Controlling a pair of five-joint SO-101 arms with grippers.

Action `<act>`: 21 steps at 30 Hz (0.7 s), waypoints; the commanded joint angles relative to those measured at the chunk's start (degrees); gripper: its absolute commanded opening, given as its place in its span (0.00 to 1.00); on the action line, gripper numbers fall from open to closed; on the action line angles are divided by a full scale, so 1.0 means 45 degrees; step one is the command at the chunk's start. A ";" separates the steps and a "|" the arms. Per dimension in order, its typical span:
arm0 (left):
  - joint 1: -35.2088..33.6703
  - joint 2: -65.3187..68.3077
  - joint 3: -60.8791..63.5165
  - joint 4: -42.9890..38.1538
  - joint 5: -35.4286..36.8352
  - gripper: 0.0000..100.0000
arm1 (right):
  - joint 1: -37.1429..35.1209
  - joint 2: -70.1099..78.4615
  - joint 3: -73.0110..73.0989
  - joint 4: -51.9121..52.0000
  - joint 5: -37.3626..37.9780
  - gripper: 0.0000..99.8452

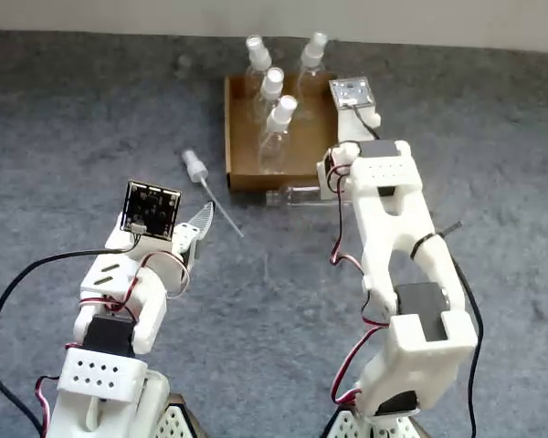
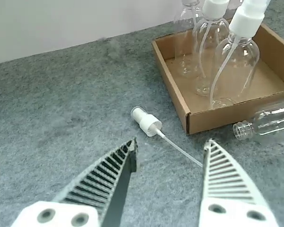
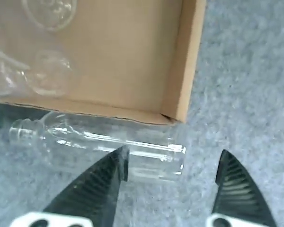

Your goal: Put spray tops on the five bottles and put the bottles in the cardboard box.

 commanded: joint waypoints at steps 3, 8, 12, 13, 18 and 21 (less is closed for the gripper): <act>-0.0068 -0.0029 -0.0068 -0.0371 -0.0137 0.17 | 0.0186 -0.0596 0.0400 0.0127 -0.0020 0.26; -0.0068 -0.0029 -0.0068 -0.0371 -0.0137 0.17 | 0.0186 -0.0635 0.0361 0.2100 0.0137 0.26; -0.0068 -0.0029 -0.0068 -0.0371 -0.0137 0.17 | 0.0010 -0.1709 0.0361 0.3800 0.0996 0.26; -0.0068 -0.0029 -0.0068 -0.0371 -0.0137 0.17 | -0.0010 -0.2295 0.0361 0.4151 0.1035 0.26; -0.0068 -0.0029 -0.0068 -0.0371 -0.0137 0.17 | -0.0088 -0.6027 0.0440 0.4777 0.0977 0.26; -0.0068 -0.0029 -0.0068 -0.0371 -0.0137 0.17 | -0.0635 -0.7453 0.0440 0.3722 0.0977 0.26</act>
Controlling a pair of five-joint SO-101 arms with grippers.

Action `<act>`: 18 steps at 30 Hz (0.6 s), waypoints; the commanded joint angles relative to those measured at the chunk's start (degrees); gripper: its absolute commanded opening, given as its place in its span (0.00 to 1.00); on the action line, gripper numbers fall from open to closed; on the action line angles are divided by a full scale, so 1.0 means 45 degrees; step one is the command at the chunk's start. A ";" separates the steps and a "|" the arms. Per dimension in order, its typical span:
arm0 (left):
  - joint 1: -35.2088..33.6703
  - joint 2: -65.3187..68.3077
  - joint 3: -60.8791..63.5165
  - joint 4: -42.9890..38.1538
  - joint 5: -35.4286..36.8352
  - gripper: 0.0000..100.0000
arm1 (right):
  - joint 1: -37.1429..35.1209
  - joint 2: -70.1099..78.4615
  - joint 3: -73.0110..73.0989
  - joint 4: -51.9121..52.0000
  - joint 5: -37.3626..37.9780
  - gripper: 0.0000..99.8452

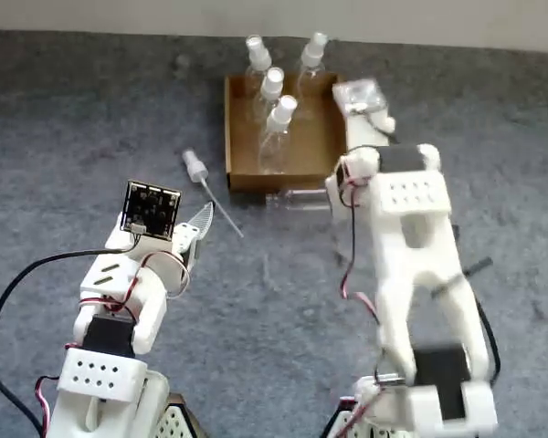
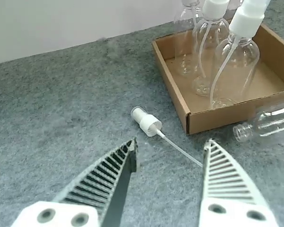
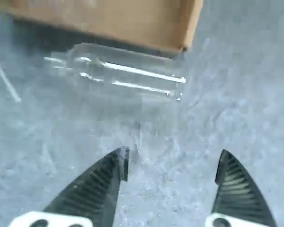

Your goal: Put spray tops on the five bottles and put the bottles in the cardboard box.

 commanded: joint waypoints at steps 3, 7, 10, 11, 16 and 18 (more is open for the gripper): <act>-0.0068 -0.0029 -0.0068 -0.0371 -0.0137 0.17 | -0.1319 -0.1788 0.0264 -0.2530 0.0078 0.26; -0.0068 -0.0029 -0.0068 -0.0371 -0.0137 0.17 | -0.1397 -0.0459 0.1280 -0.3468 0.0059 0.26; -0.0068 -0.0029 -0.0068 -0.0371 -0.0137 0.17 | -0.1280 0.0576 0.1416 -0.3995 -0.0469 0.26; -0.0068 -0.0029 -0.0068 -0.0371 -0.0137 0.17 | -0.1201 0.0869 0.1416 -0.4132 -0.0586 0.26; -0.0068 -0.0029 -0.0068 -0.0371 -0.0137 0.17 | -0.1026 0.1866 0.0869 -0.4816 -0.0703 0.26; -0.0068 -0.0029 -0.0068 -0.0371 -0.0137 0.17 | -0.0987 0.2295 0.0537 -0.5070 -0.0723 0.26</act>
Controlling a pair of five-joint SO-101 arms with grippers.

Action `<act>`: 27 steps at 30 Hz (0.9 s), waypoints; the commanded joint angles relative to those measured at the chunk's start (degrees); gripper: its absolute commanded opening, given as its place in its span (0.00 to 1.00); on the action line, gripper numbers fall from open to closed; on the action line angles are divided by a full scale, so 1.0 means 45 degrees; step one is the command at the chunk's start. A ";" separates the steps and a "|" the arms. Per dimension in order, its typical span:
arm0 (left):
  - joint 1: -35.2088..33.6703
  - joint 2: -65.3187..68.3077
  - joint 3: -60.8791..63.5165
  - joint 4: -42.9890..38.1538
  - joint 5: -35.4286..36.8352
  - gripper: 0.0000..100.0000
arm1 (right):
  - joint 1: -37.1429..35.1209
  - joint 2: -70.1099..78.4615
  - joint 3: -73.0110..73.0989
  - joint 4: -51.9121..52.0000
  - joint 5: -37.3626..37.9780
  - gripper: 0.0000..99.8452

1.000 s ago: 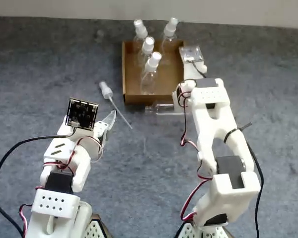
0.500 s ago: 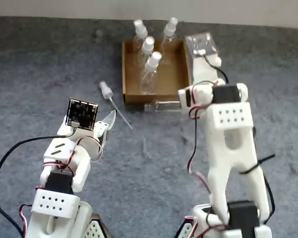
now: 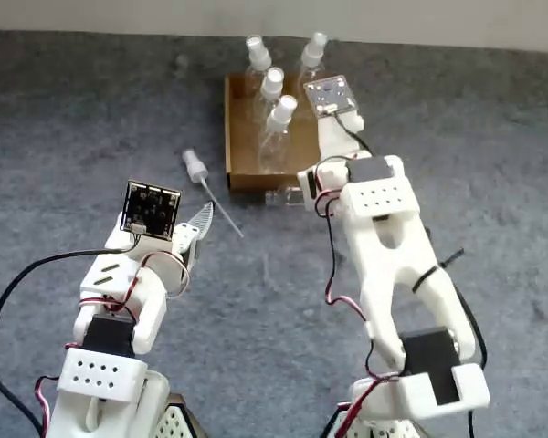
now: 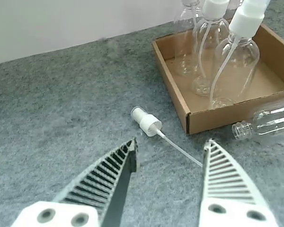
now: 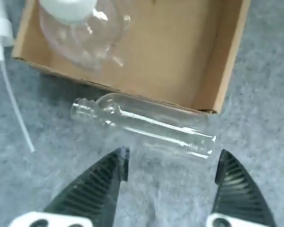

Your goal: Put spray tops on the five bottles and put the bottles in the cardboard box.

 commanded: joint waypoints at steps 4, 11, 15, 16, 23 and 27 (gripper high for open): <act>-0.0068 -0.0029 -0.0068 -0.0371 -0.0156 0.17 | 0.0205 0.1084 -0.1748 -0.1104 -0.0137 0.26; -0.0068 -0.0029 -0.0068 -0.0371 -0.0156 0.17 | 0.0244 0.2530 -0.1866 -0.2159 -0.0137 0.26; -0.0068 -0.0029 -0.0068 -0.0371 -0.0156 0.17 | 0.0244 0.2921 -0.1866 -0.2198 -0.0137 0.26; -0.0068 -0.0029 -0.0068 -0.0371 -0.0156 0.17 | 0.0244 0.2940 -0.1866 -0.2178 -0.0137 0.26; -0.0088 -0.0029 -0.0068 -0.0371 -0.0156 0.17 | 0.0264 0.2960 -0.1729 -0.1338 -0.0137 0.26; -0.0088 -0.0029 -0.0068 -0.0371 -0.0156 0.17 | 0.0264 0.2940 -0.1768 0.0068 -0.0137 0.26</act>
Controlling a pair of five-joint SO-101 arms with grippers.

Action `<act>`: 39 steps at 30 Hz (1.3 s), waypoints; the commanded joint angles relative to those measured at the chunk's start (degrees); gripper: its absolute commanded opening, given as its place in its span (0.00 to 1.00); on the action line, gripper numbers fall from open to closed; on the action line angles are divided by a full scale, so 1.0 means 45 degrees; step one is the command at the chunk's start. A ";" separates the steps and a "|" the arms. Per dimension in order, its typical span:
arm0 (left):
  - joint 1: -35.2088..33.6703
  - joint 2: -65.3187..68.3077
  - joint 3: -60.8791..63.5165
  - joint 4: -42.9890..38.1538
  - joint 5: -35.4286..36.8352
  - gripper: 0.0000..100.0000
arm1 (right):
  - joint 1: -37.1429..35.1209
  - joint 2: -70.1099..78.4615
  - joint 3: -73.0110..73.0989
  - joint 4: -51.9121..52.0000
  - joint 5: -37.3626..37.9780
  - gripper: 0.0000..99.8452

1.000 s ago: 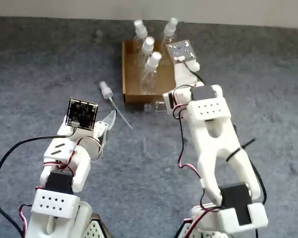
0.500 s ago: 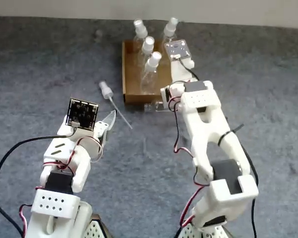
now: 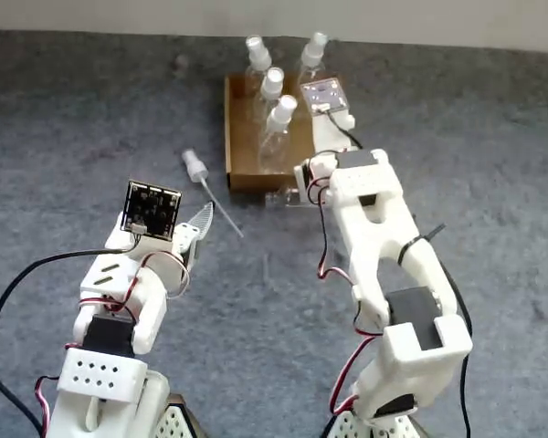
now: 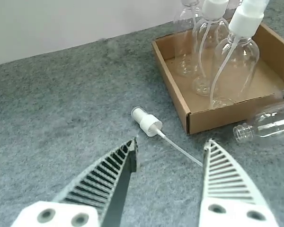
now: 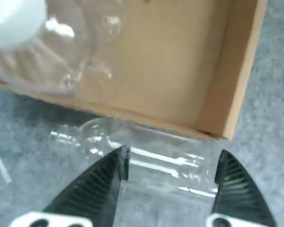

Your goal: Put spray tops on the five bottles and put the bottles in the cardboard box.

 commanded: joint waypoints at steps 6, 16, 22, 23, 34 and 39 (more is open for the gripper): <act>-0.0088 -0.0029 -0.0068 -0.0371 -0.0078 0.17 | 0.0322 -0.0127 -0.0010 0.2237 -0.0020 0.26; -0.0088 -0.0029 -0.0068 -0.0371 -0.0078 0.17 | 0.0303 -0.4952 0.0029 0.2510 -0.0078 0.26; -0.0107 -0.0029 -0.0068 -0.0371 -0.0078 0.17 | 0.0107 -0.4874 0.0869 -0.0596 -0.0781 0.26; -0.0107 -0.0029 -0.0068 -0.0371 -0.0078 0.17 | 0.0029 -0.4425 0.1006 -0.0850 -0.0781 0.26; -0.0107 -0.0029 -0.0068 -0.0371 -0.0078 0.17 | -0.0049 -0.1065 0.1201 -0.2725 -0.0860 0.26; -0.0068 -0.0029 -0.0068 -0.0371 -0.0078 0.17 | -0.0049 -0.1104 0.1182 -0.2725 -0.0860 0.26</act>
